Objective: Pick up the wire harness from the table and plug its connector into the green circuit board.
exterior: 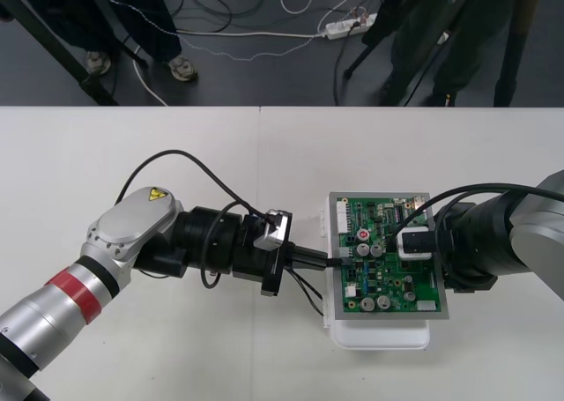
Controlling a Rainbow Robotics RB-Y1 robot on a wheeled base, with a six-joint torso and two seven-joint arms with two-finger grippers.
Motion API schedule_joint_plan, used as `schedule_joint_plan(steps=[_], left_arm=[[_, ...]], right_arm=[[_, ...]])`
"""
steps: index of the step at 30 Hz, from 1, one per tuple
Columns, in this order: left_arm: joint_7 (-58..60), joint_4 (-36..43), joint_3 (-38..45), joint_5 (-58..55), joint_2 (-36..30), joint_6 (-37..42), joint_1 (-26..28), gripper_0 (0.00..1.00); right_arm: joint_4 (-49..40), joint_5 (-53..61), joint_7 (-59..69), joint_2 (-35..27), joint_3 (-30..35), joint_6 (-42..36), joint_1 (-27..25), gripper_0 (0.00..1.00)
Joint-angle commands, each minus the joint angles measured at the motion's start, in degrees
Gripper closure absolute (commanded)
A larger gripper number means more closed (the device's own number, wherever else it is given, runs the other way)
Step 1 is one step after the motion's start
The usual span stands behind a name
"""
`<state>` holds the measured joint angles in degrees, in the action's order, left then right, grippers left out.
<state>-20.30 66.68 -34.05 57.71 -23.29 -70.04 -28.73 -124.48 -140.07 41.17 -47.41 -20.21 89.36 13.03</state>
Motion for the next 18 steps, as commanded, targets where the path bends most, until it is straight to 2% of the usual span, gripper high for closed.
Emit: schedule_joint_plan(steps=[1,18], left_arm=[[-1.85,2.58,-1.28,-0.06,3.34,1.05,-0.10,1.00],[-2.03,2.58,-1.19,0.56,4.83,2.72,-0.01,1.00]], right_arm=[[-0.94,1.29,-1.27,0.82,-0.89,-0.68,1.29,0.00],[-0.94,1.37,-1.54,0.65,-0.80,-0.68,1.21,0.00]])
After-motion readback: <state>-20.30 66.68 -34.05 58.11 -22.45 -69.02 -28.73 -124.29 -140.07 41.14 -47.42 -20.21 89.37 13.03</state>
